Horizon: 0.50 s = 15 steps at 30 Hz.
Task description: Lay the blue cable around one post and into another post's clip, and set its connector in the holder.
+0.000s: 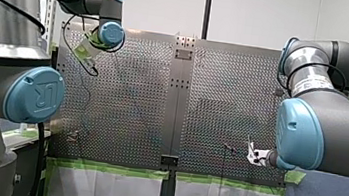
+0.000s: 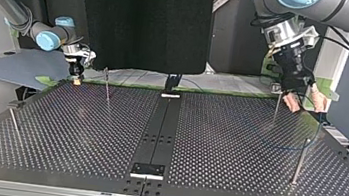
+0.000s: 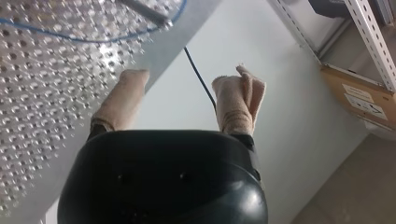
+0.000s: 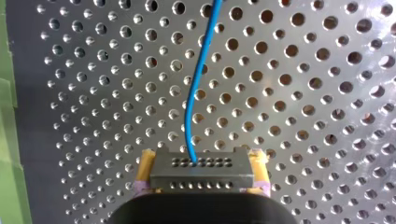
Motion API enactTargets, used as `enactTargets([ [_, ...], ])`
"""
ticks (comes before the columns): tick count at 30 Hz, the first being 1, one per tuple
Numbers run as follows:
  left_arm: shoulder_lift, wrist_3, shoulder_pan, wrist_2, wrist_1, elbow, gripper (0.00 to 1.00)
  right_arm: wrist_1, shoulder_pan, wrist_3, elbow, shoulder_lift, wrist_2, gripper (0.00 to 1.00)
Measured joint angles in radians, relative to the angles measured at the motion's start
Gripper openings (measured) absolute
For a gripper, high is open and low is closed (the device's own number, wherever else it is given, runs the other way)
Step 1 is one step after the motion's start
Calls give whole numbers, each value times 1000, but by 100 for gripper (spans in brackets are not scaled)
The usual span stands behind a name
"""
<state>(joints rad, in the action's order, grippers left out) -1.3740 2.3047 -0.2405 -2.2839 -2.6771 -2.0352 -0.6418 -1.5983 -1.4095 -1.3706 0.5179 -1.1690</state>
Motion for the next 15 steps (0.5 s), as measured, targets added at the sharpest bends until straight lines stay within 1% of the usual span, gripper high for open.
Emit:
enactTargets([
  [5,-40,-3,27,3,1,0,98,3,-1,2,0,0,0,0],
  [7,-45,-5,41,9,-3,0,98,3,-2,2,0,-1,0,0],
  [15,-42,-3,108,67,-14,0,98,7,-6,4,0,-1,0,0],
])
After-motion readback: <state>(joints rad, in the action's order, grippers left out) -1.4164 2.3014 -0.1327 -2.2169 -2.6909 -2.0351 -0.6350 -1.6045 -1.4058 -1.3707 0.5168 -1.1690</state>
